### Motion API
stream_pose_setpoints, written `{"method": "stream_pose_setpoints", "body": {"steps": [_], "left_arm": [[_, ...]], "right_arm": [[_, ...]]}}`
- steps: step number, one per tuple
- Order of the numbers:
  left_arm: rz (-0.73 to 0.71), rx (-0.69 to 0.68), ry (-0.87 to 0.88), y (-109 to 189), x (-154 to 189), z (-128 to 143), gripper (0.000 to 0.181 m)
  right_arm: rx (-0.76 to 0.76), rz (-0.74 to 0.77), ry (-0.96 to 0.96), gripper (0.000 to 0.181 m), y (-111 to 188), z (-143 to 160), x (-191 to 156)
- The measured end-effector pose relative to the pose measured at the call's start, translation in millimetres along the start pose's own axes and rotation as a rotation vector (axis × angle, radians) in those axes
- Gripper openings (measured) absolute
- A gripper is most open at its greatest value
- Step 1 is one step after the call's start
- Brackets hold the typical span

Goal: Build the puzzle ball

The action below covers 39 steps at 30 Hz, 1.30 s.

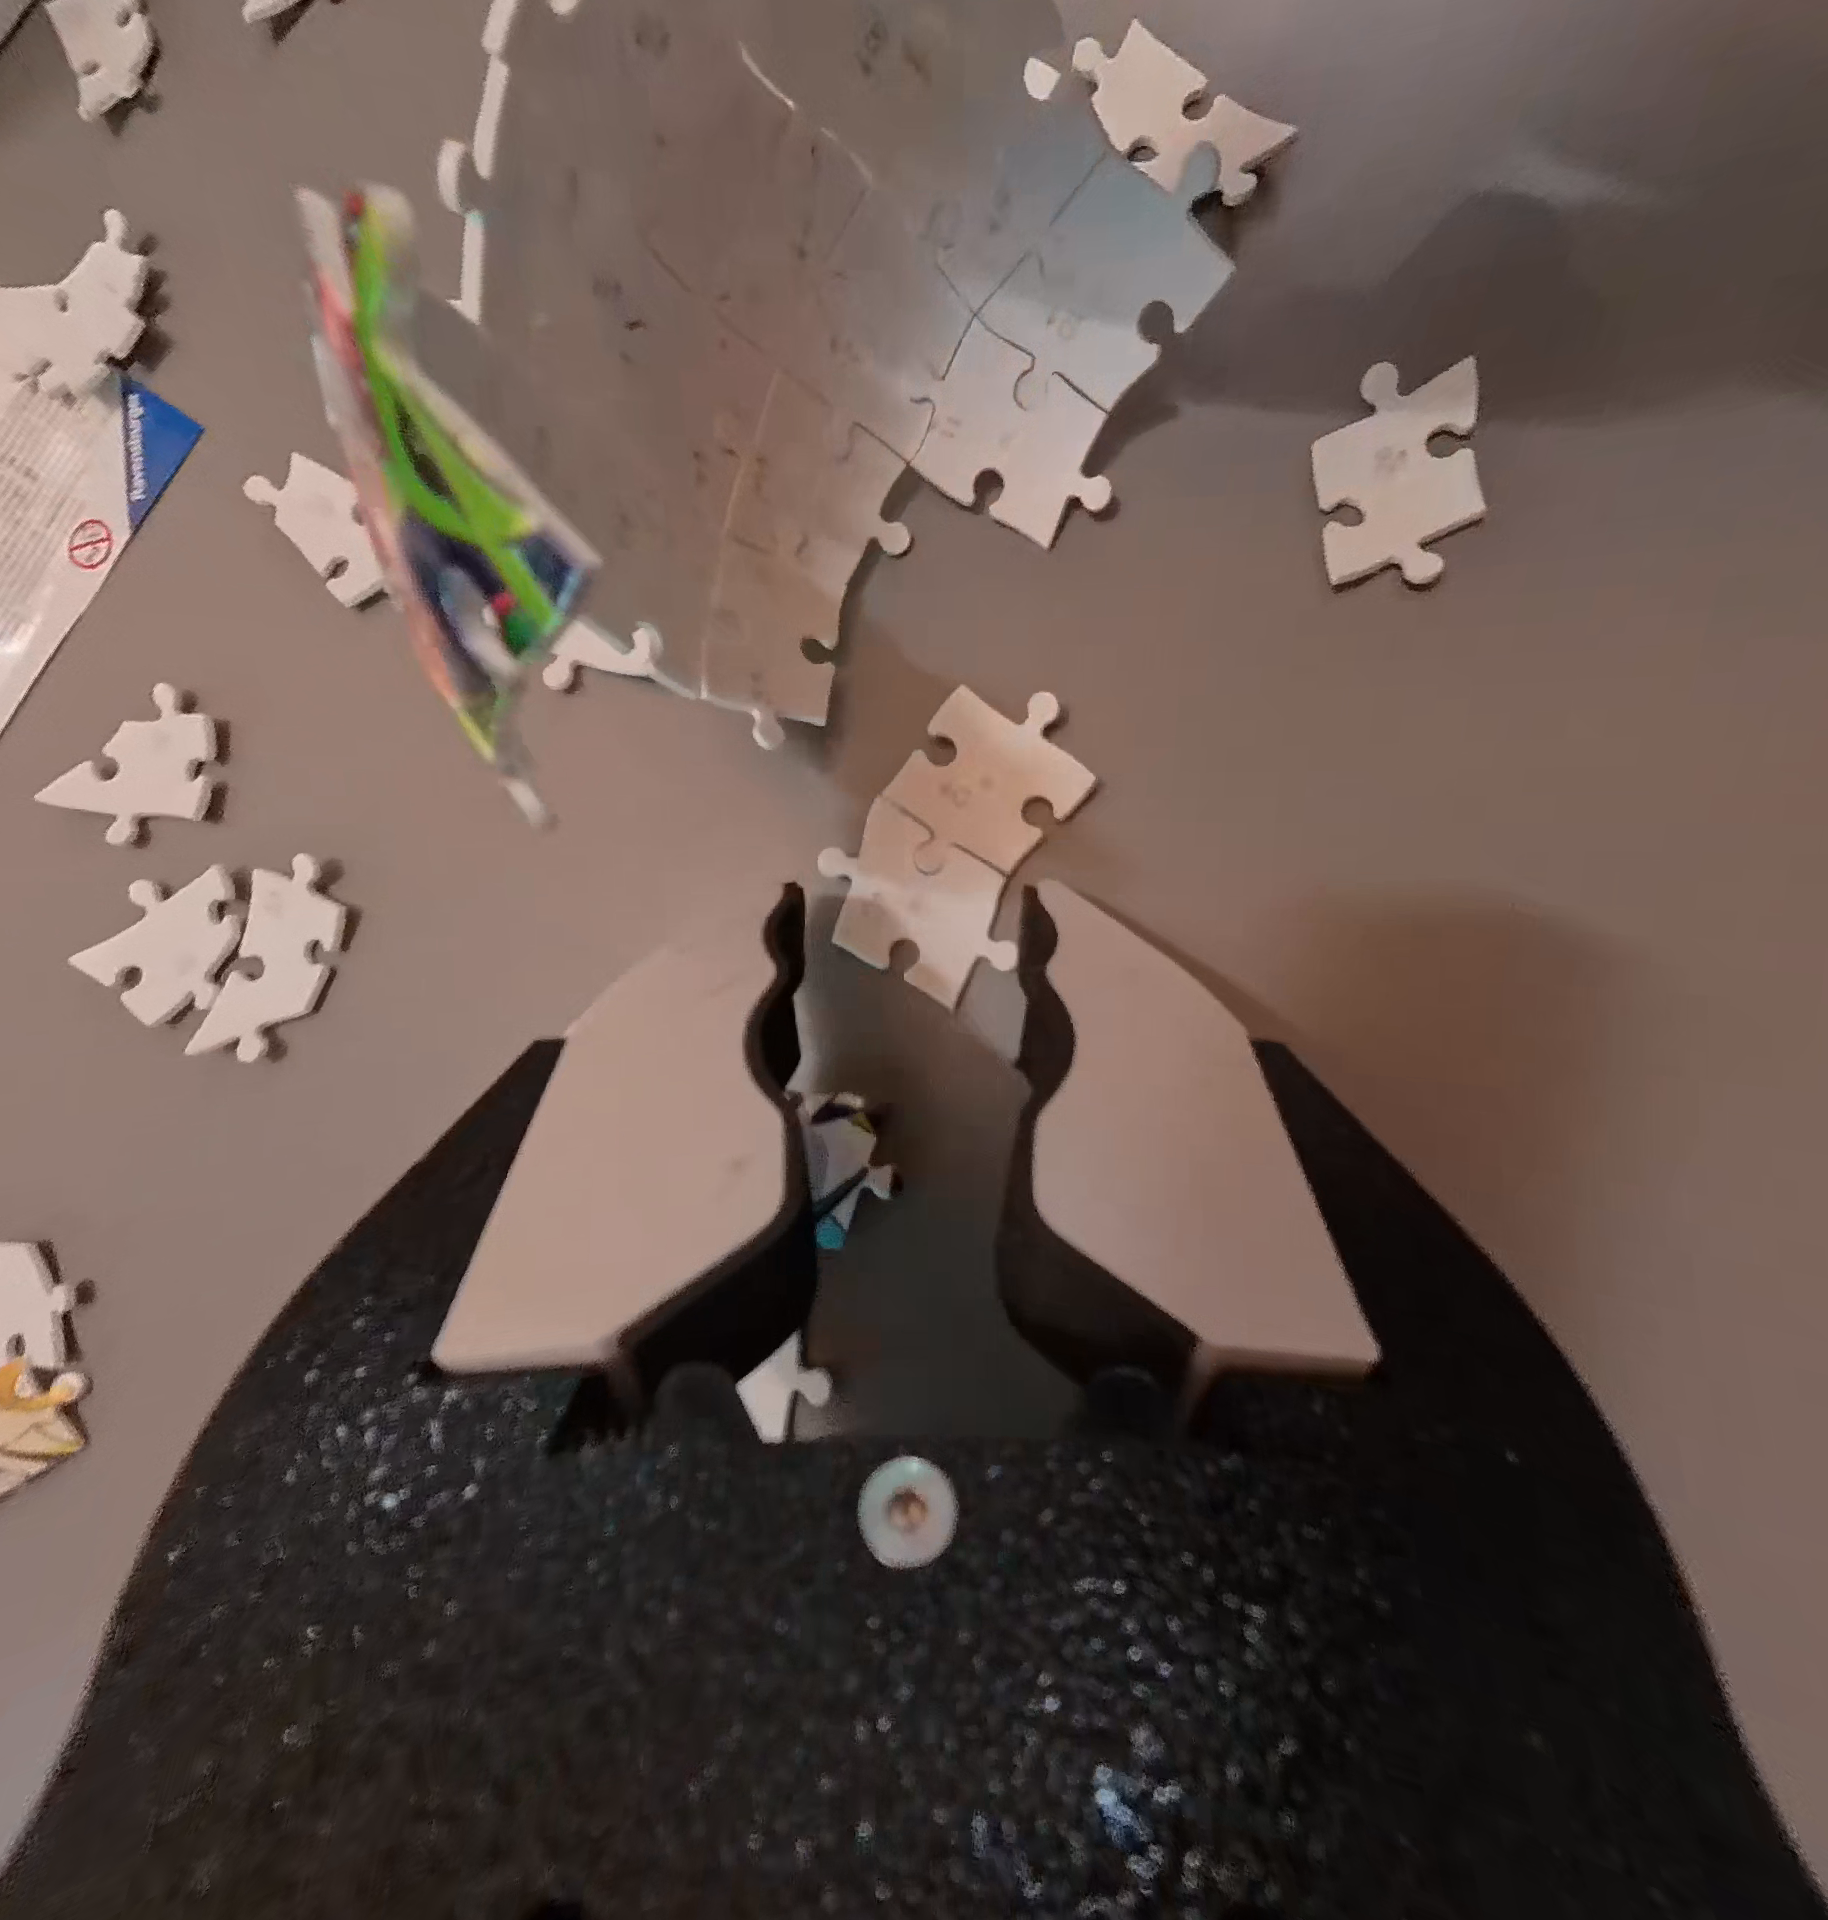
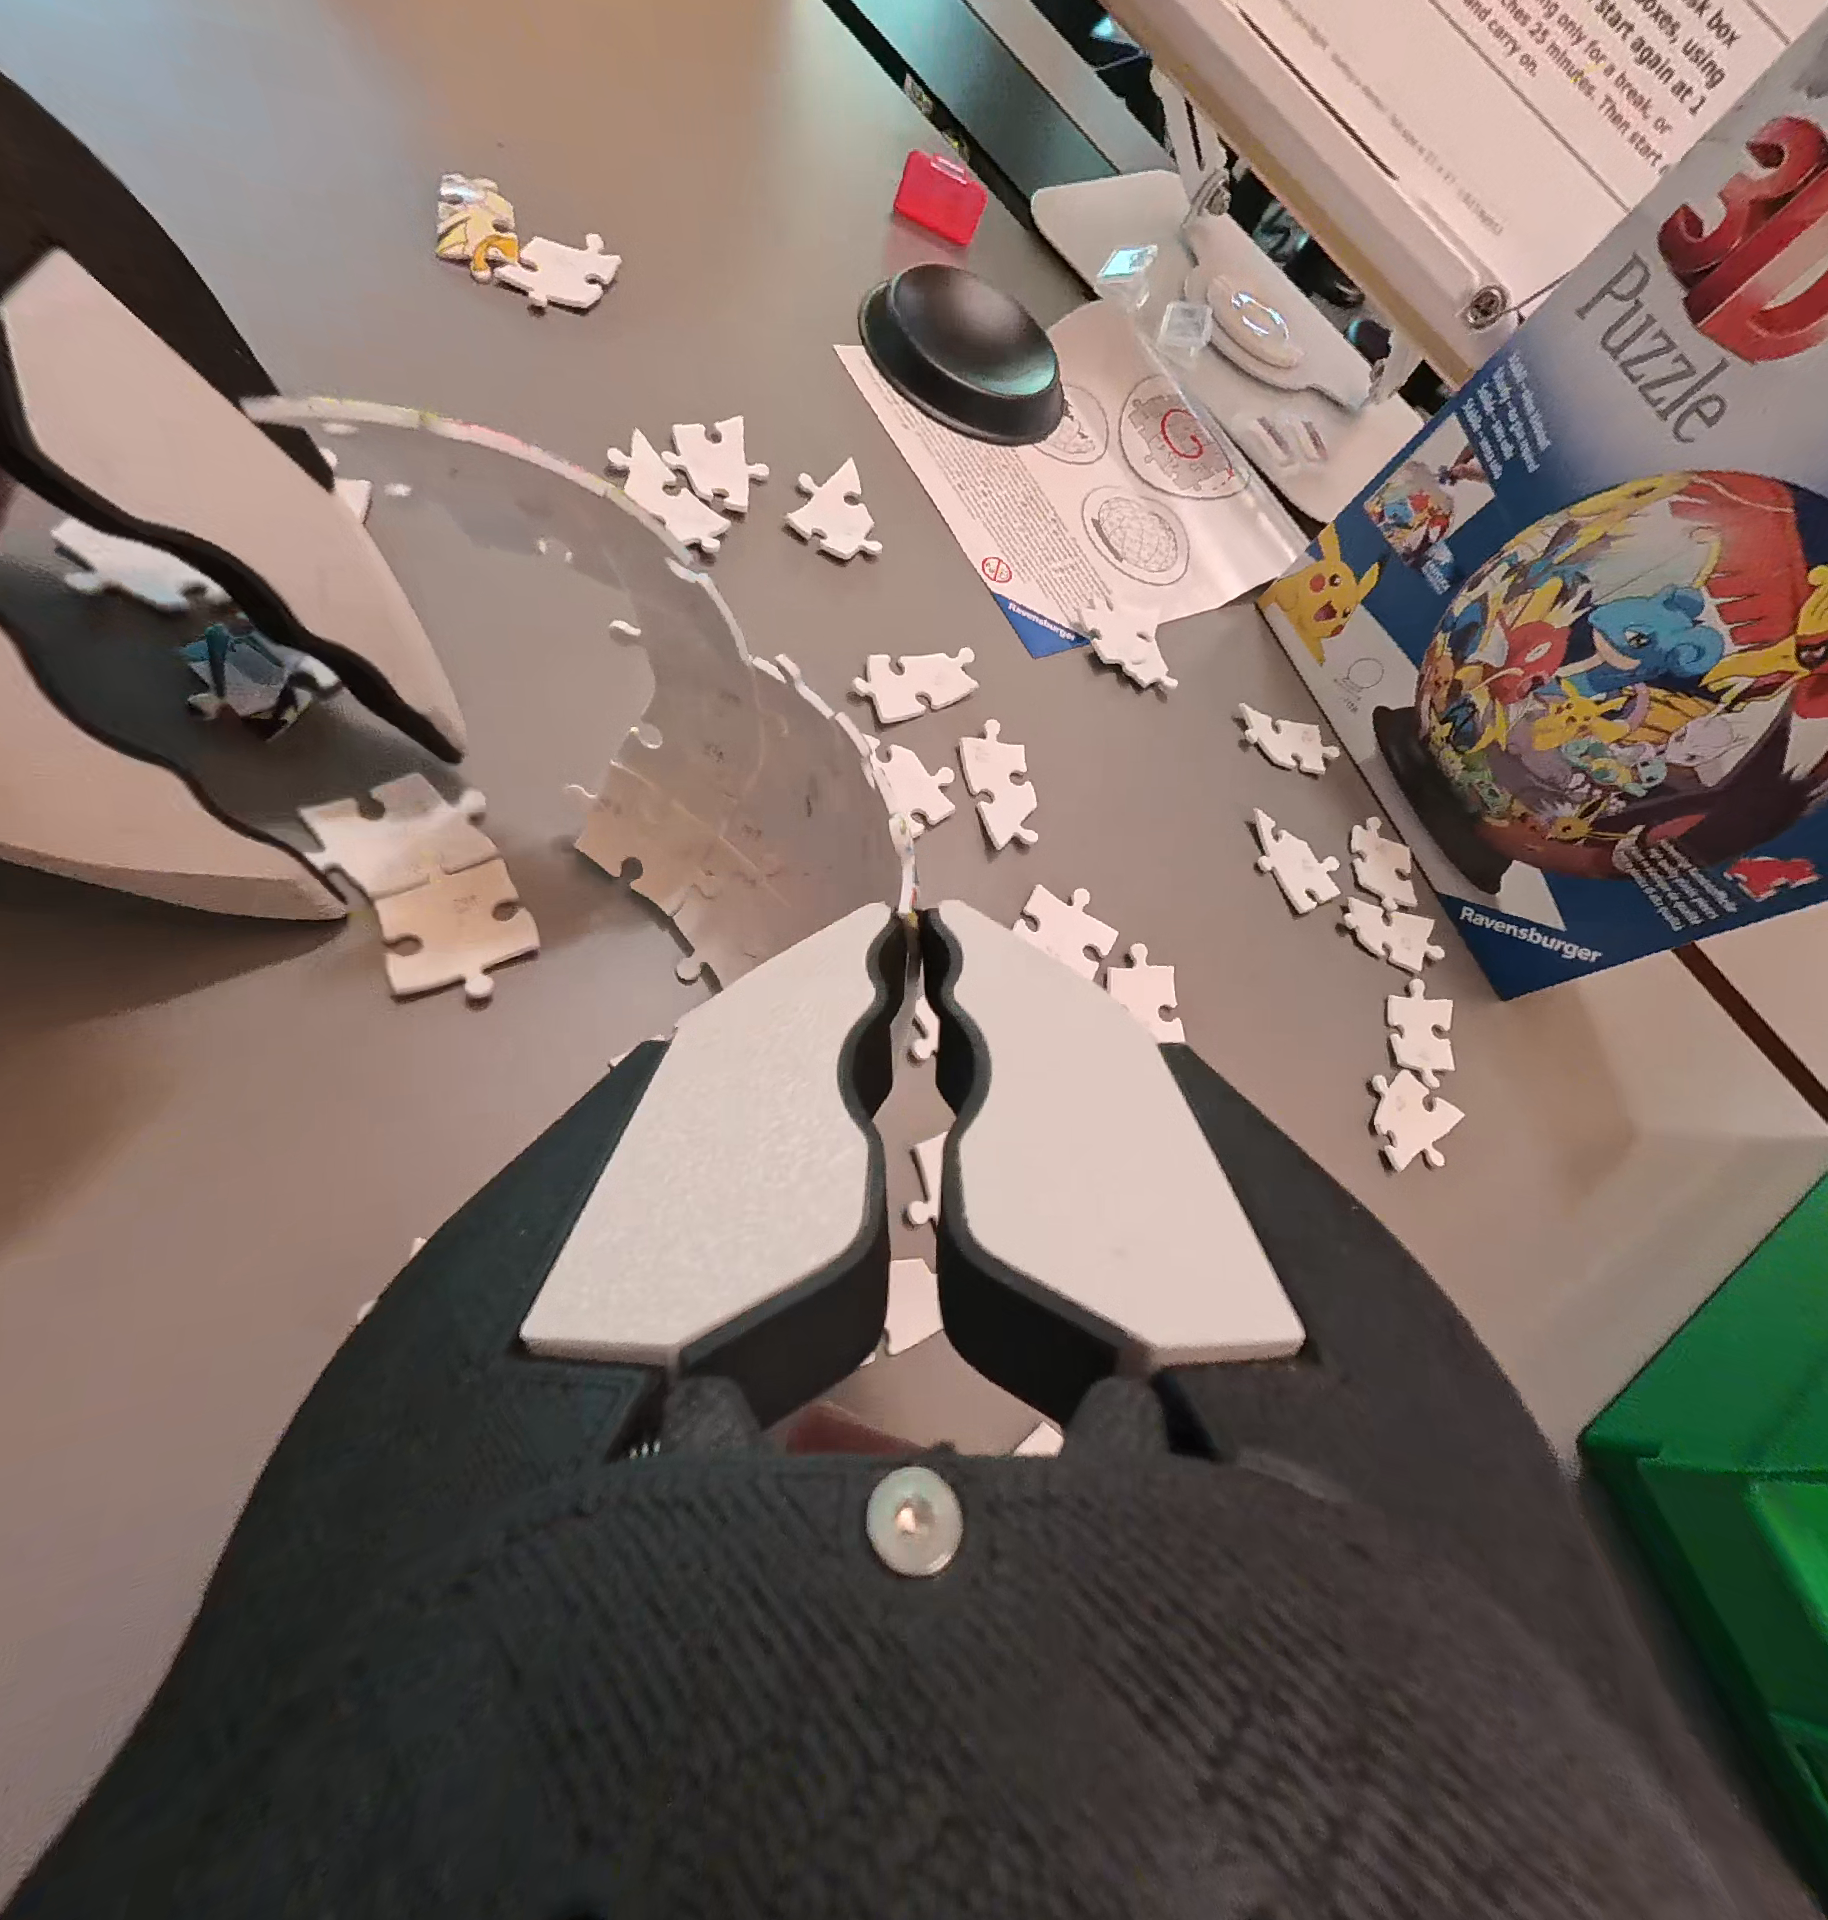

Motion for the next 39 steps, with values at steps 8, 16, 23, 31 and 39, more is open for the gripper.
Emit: {"method": "stream_pose_setpoints", "body": {"steps": [8, 16, 23, 31, 39], "left_arm": [[-0.112, 0.116, -0.003, 7.1, 5.6, -17.0, 0.000], [-0.144, 0.013, -0.096, -11.0, 6.0, -8.5, 0.000], [-0.093, 0.032, -0.055, -11.2, 4.3, -7.2, 0.000], [-0.150, 0.120, -0.088, -3.0, 4.4, -10.8, 0.000], [-0.141, 0.078, 0.059, 1.5, 5.9, 1.2, 0.046]], "right_arm": [[-0.011, 0.008, 0.009, 0.003, -0.3, -1.8, -2.4], [-0.018, 0.002, -0.001, 0.003, 0.6, 1.0, -1.0], [-0.014, -0.003, -0.003, 0.003, 0.6, 1.0, -0.8], [-0.018, 0.004, 0.004, 0.003, 1.4, 0.4, -1.5], [-0.025, 0.018, -0.007, 0.003, 1.1, -0.3, -1.7]]}}
Point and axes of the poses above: each gripper's, where its closed fingertips meet, y back along the fingers, z out of its underside, x = y × z across the jaws, the point moved 4 cm from there along y, back along the fingers, and after that the axes turned 1 degree about x, right-handed, at the moved point
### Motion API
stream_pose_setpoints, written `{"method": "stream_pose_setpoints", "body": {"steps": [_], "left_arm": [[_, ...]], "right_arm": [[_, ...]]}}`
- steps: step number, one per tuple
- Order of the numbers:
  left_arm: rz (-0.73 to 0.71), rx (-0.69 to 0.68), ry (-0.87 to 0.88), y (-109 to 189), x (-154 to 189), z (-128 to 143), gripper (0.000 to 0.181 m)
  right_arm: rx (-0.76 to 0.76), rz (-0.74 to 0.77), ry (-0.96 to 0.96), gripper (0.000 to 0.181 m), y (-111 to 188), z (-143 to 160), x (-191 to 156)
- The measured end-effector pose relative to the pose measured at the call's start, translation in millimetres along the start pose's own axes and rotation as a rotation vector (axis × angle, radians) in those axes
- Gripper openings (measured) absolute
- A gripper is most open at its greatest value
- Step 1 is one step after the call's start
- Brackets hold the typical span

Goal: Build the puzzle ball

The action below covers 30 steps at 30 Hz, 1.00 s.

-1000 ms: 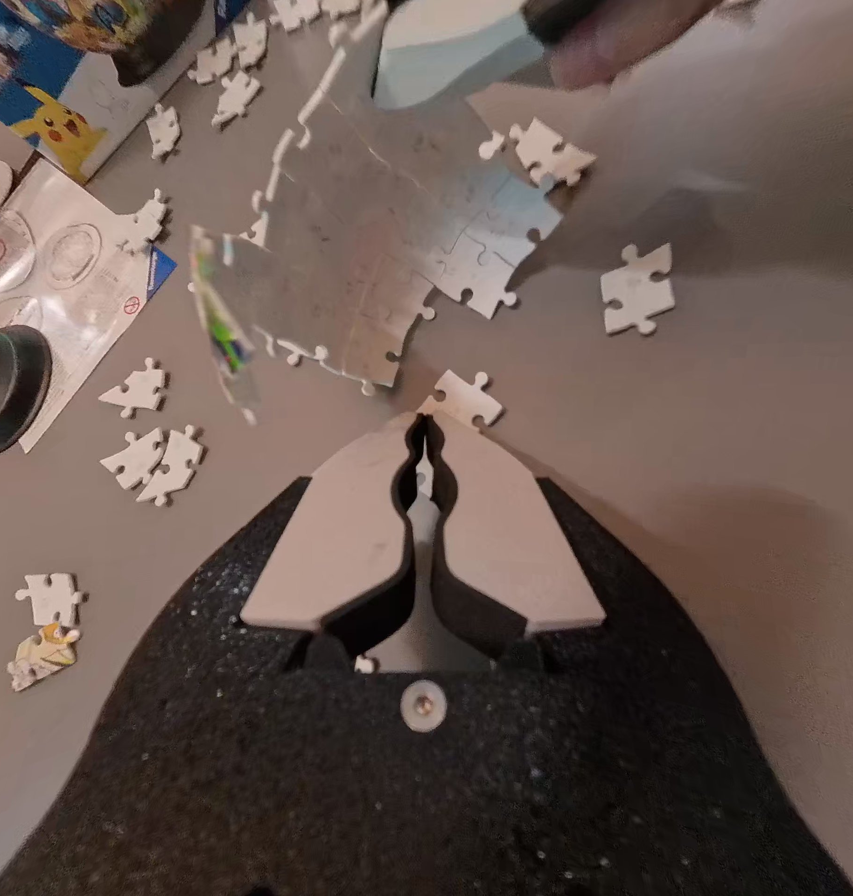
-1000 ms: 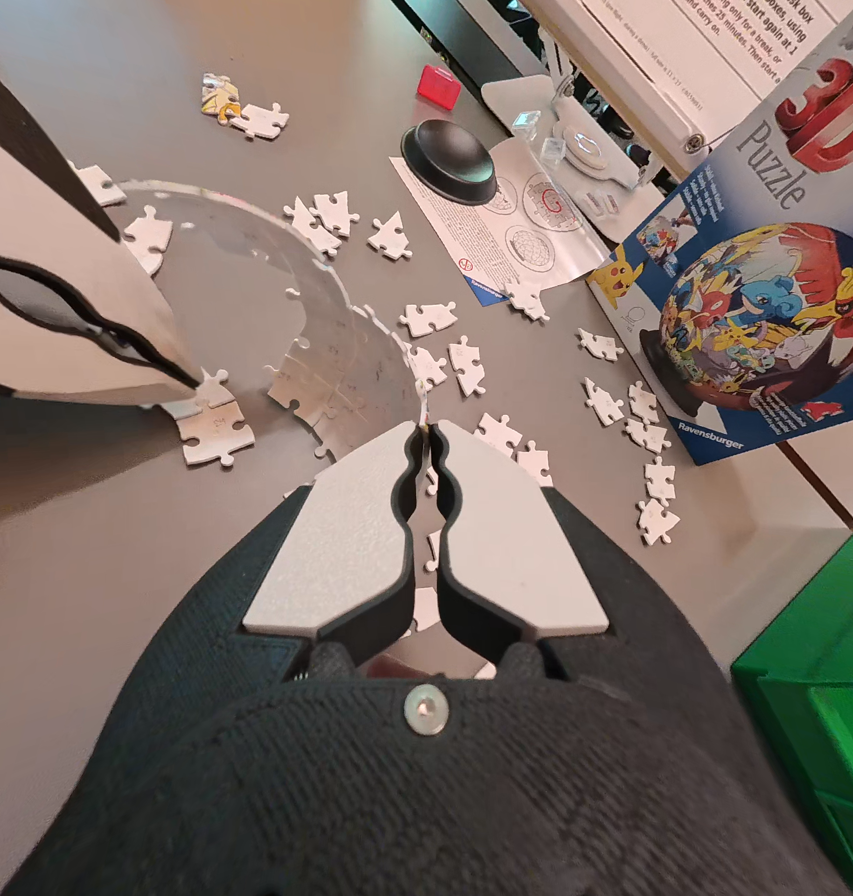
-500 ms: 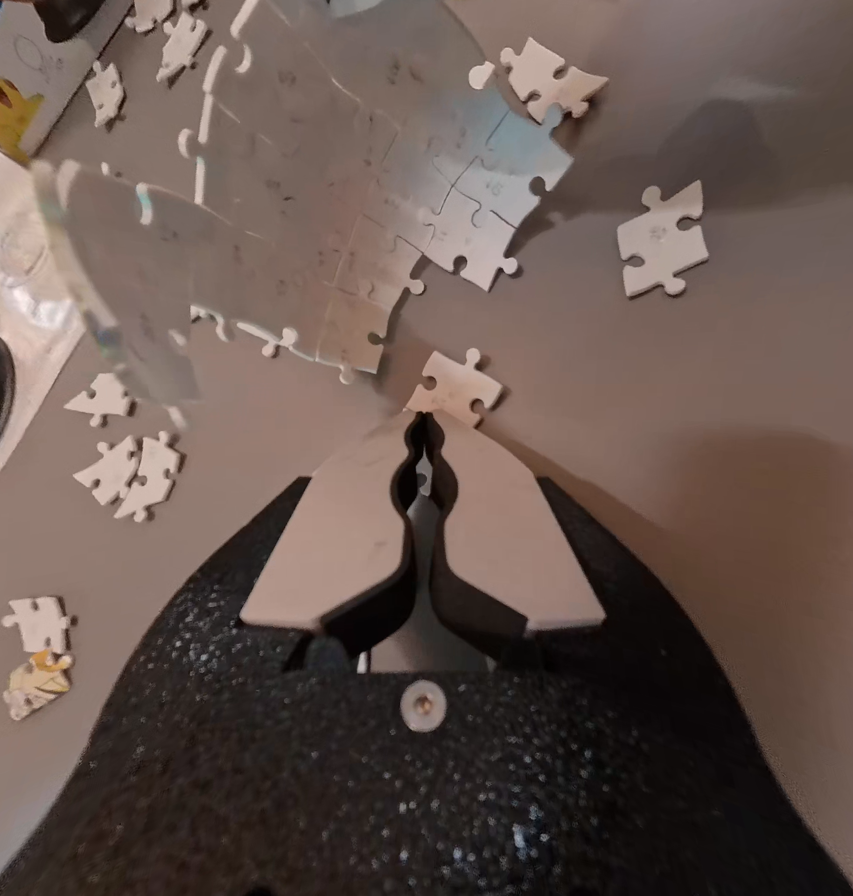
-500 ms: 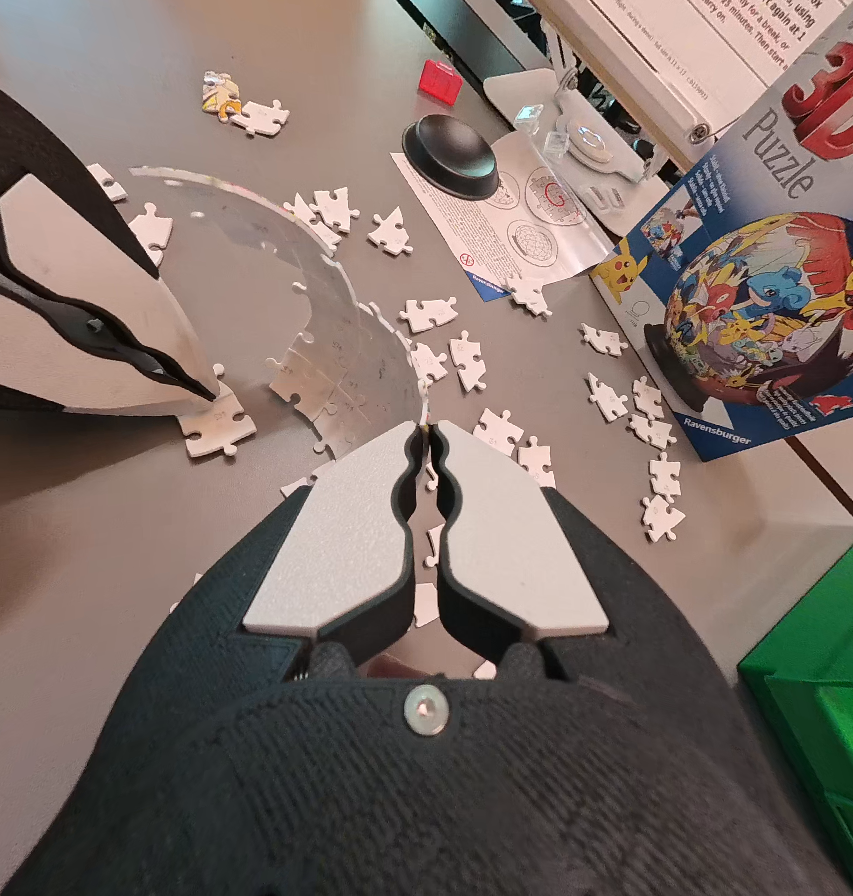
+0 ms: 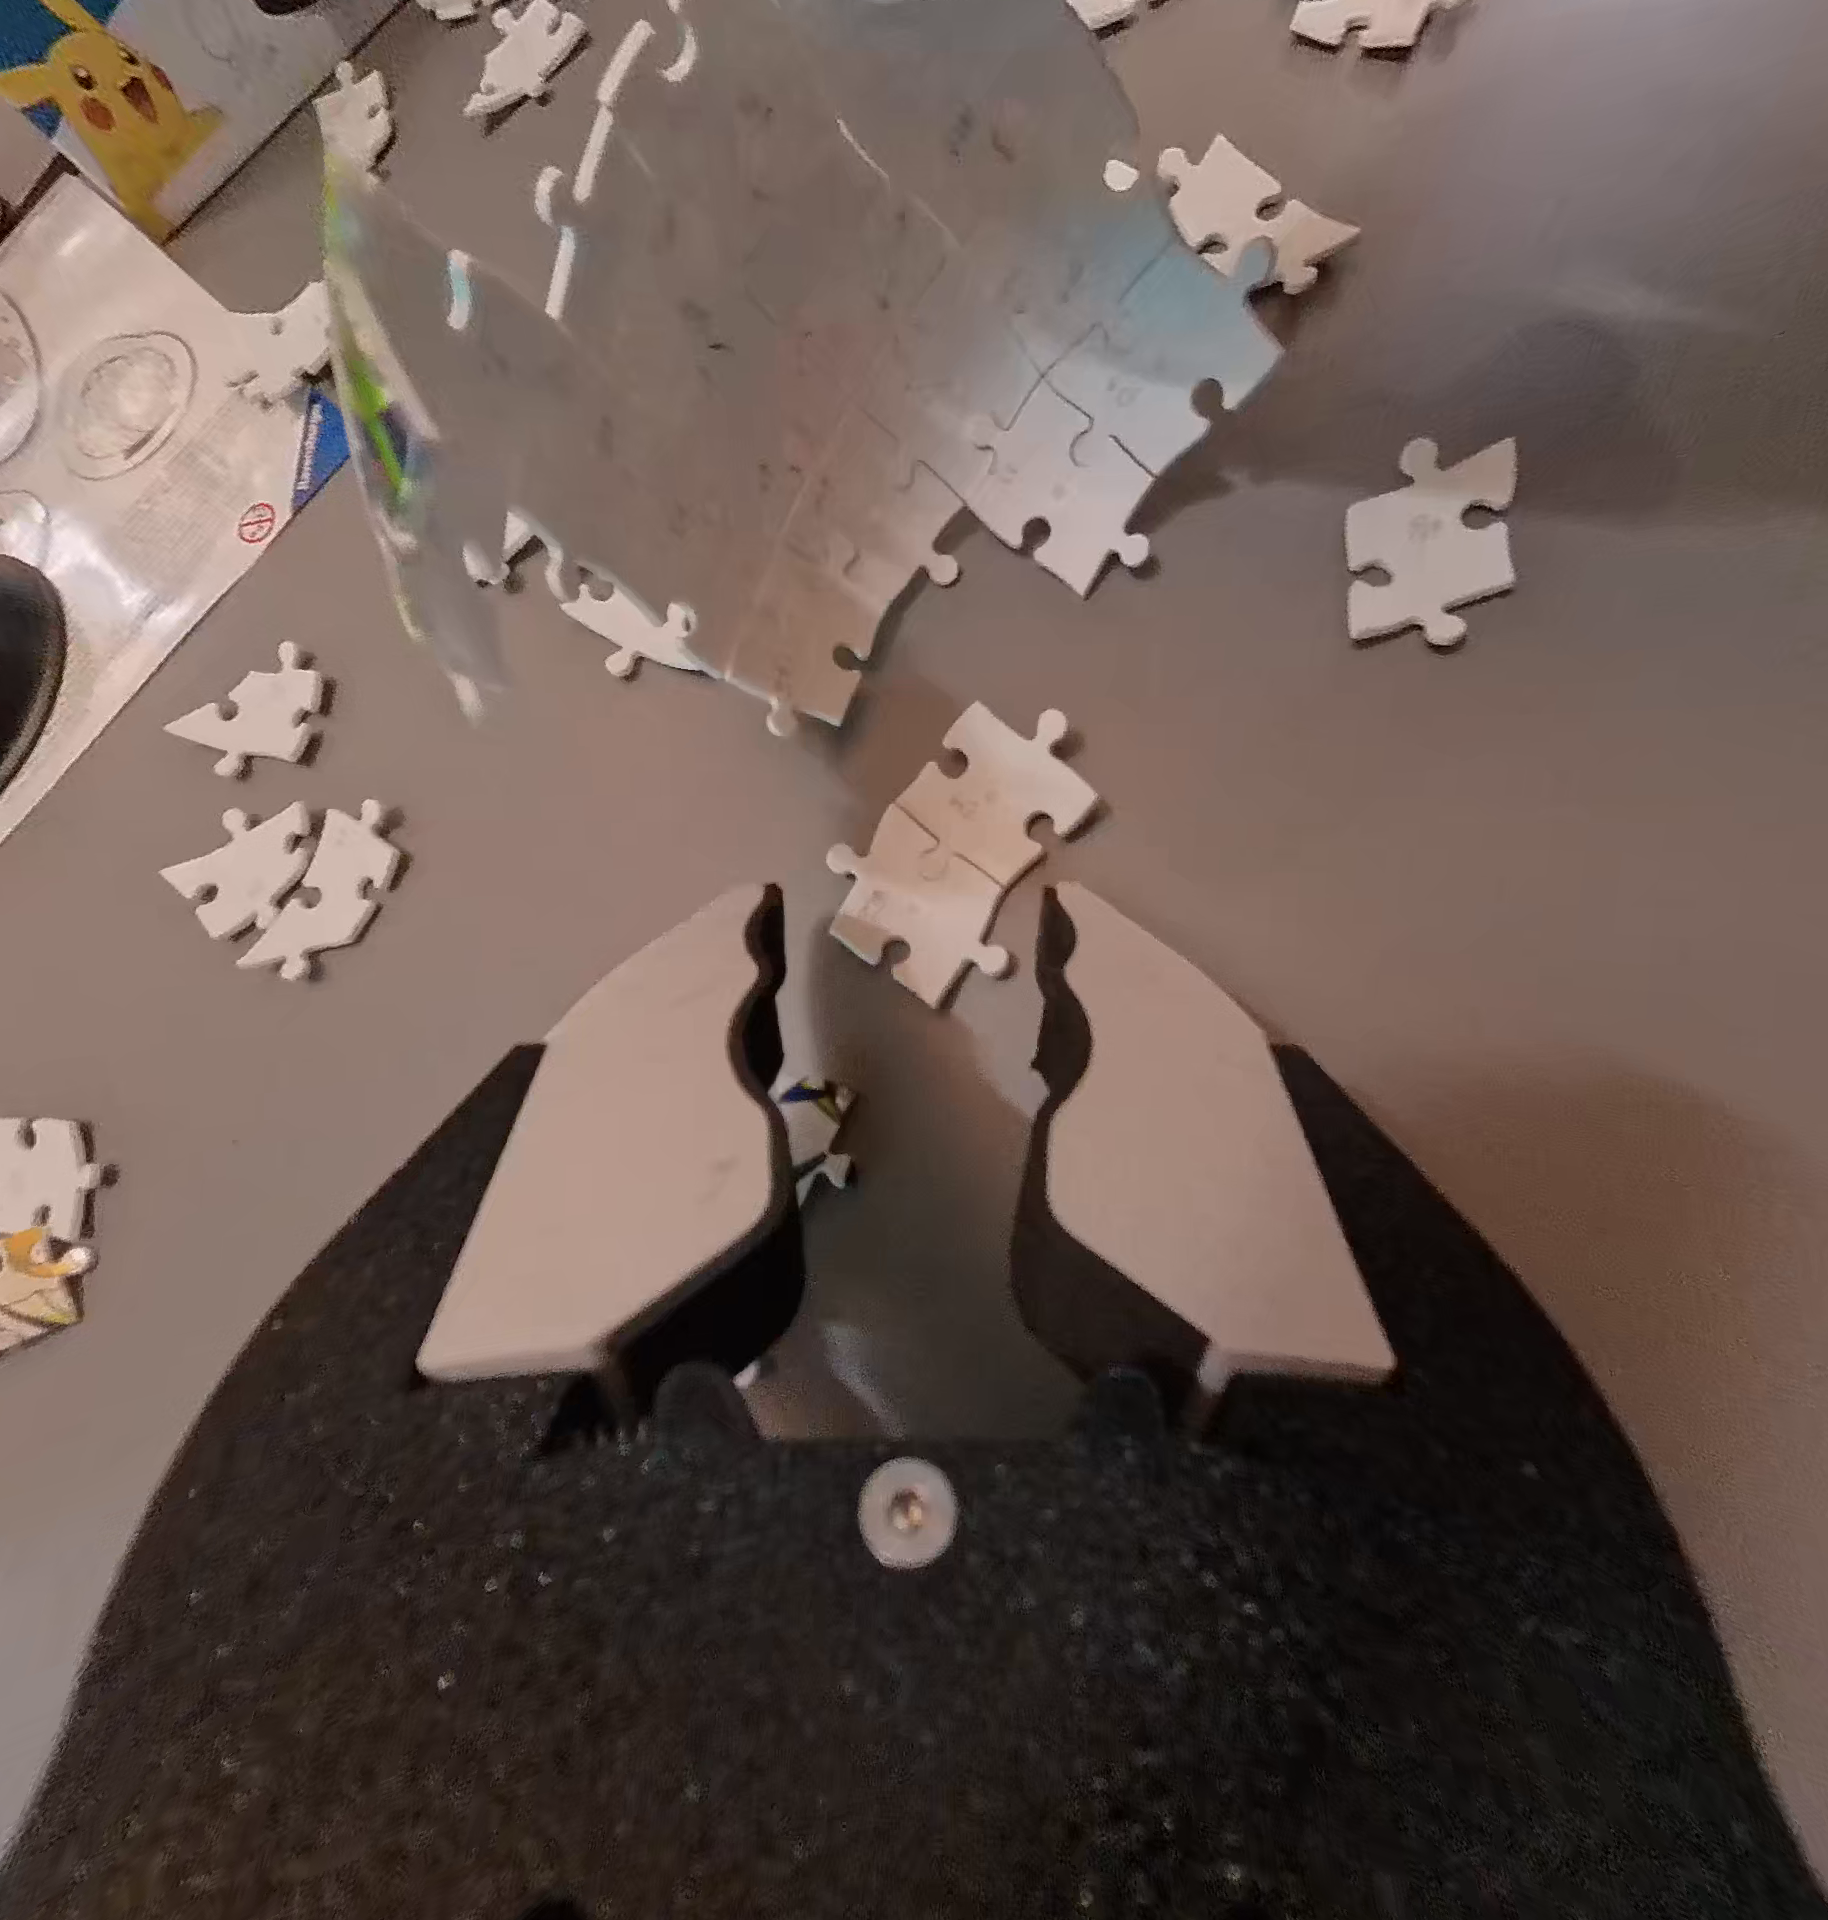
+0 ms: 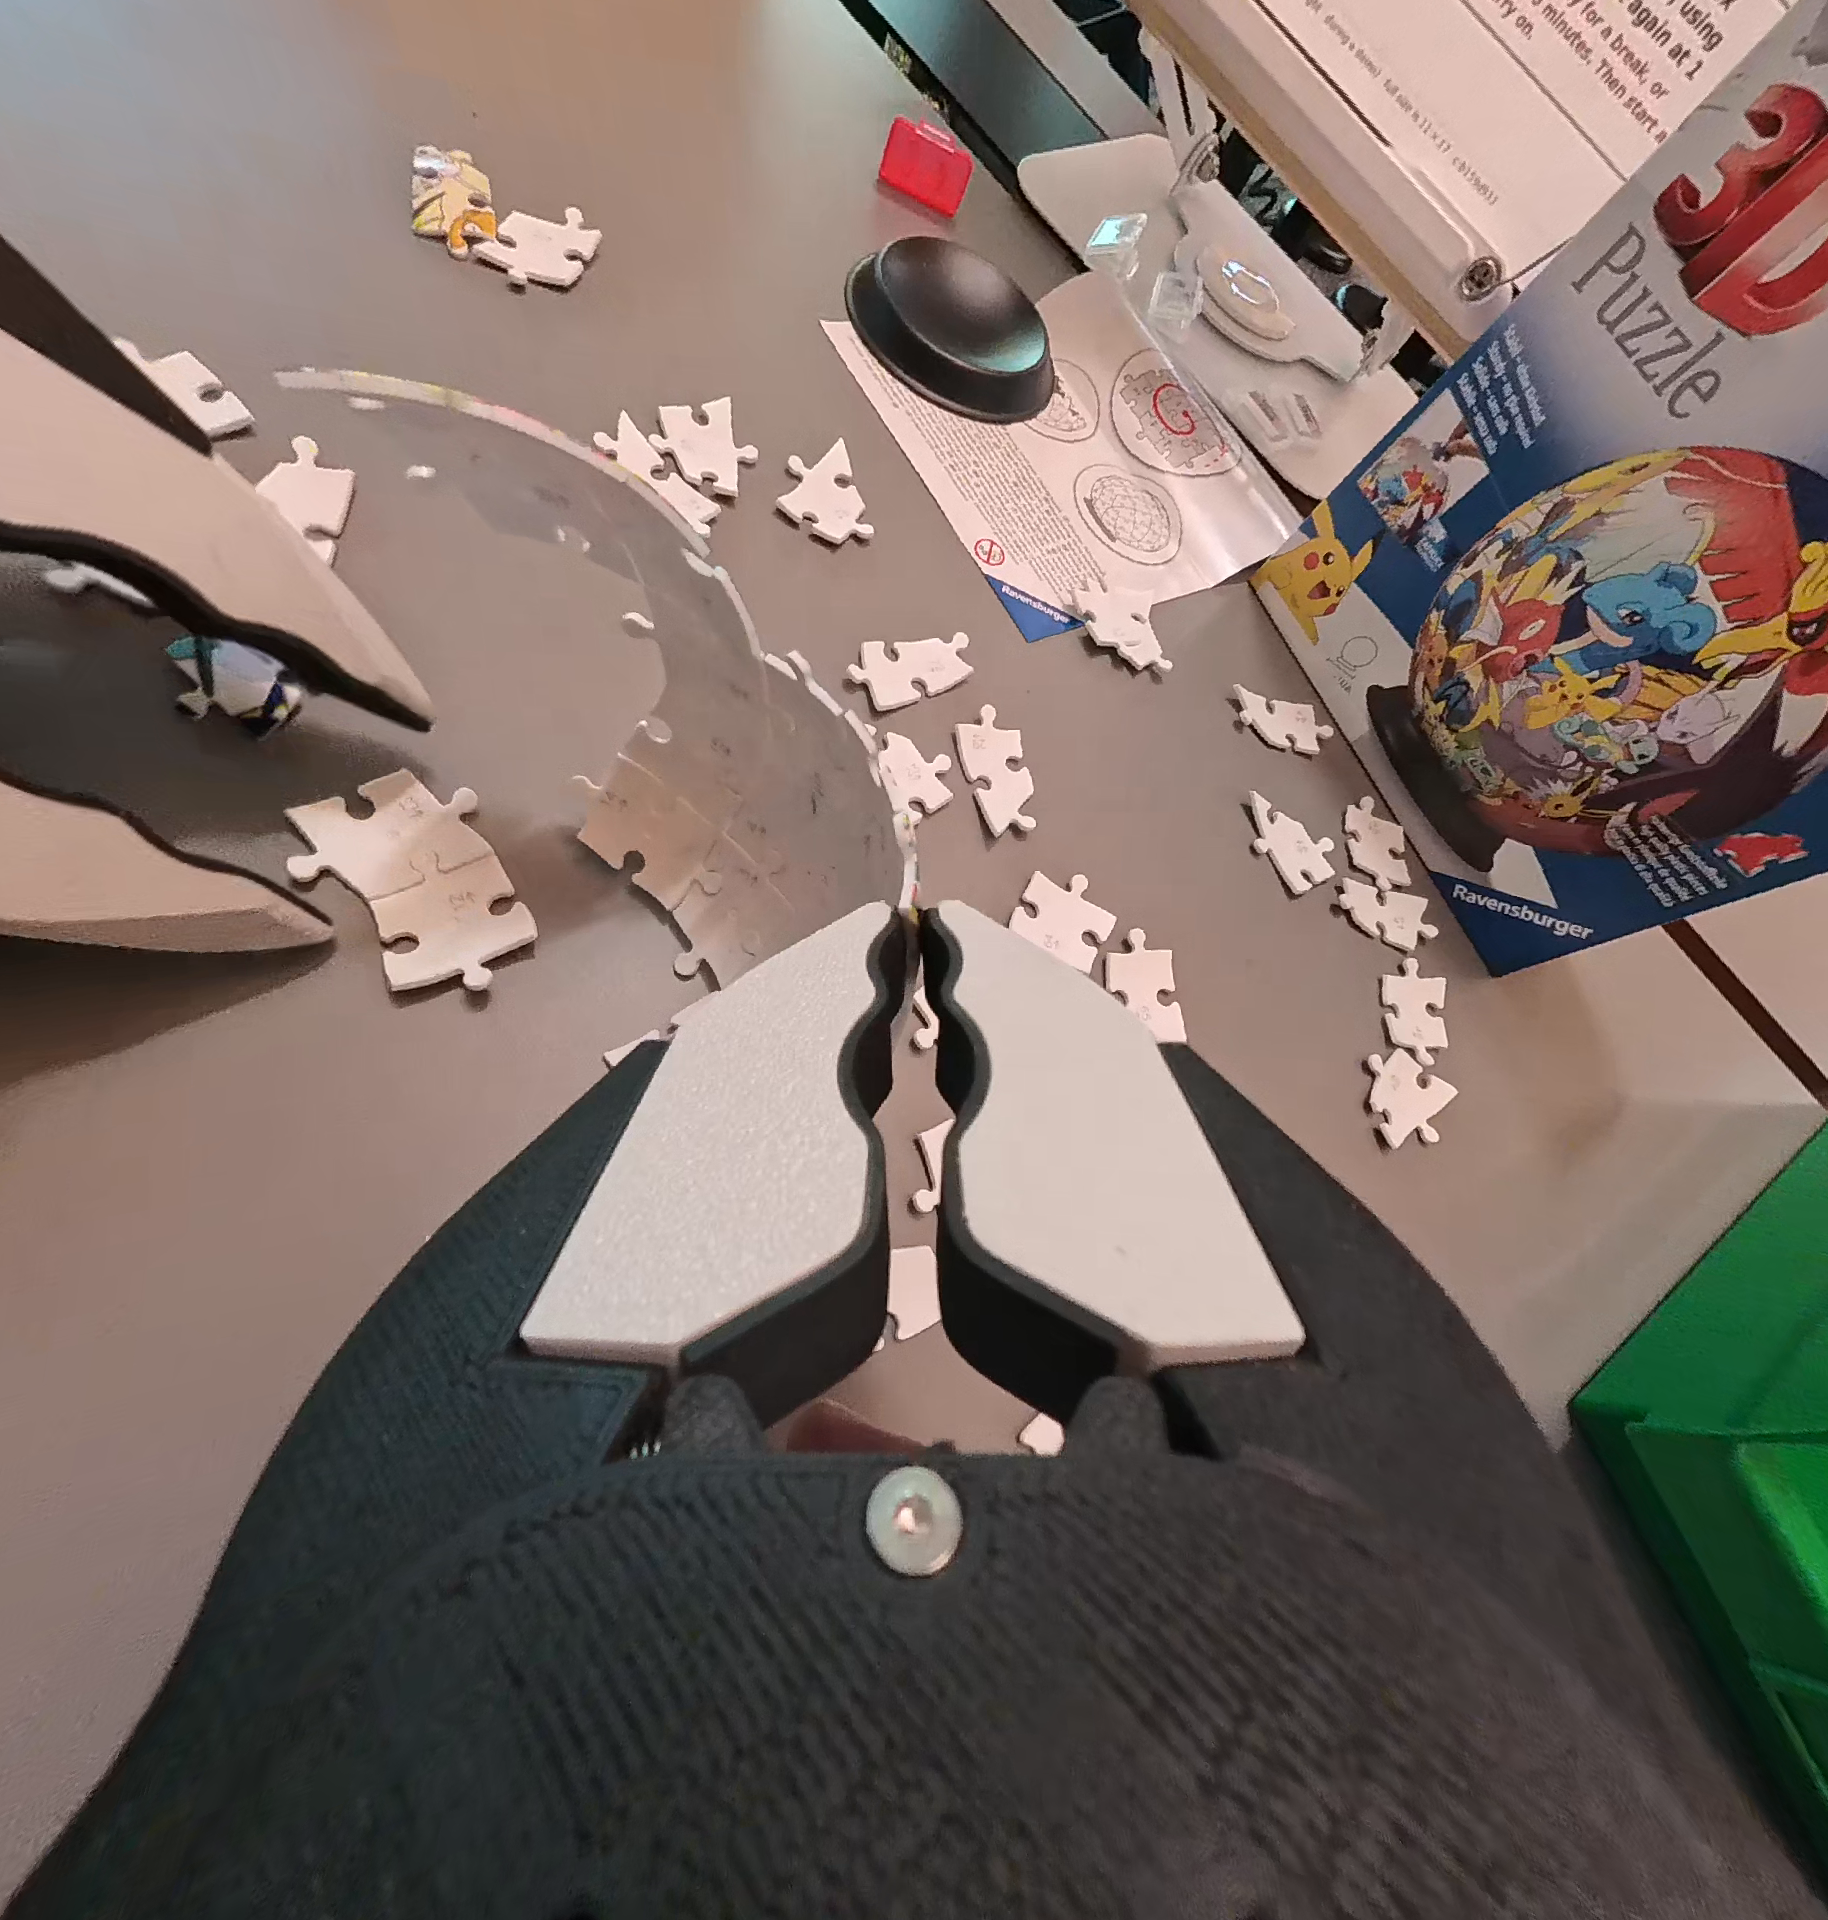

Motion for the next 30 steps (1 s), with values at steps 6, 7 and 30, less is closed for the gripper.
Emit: {"method": "stream_pose_setpoints", "body": {"steps": [6, 7, 30], "left_arm": [[0.017, -0.039, 0.016, -7.7, 2.9, -5.6, 0.037], [0.015, -0.043, 0.011, -8.8, 3.5, -6.9, 0.035], [-0.017, 0.031, -0.189, -21.4, 10.7, -47.6, 0.000]], "right_arm": [[-0.012, -0.002, -0.052, 0.003, -1.2, 2.9, 0.8], [-0.014, -0.010, -0.065, 0.003, -1.8, 3.9, 0.9], [-0.019, -0.079, -0.091, 0.005, -9.5, 17.6, 5.7]]}}
Point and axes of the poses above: each gripper's, where its closed fingertips meet, y back along the fingers, z out of its underside, x = y × z across the jaws, the point moved 4 cm from there along y, back along the fingers, and after that the axes turned 1 degree about x, right-handed, at the moved point
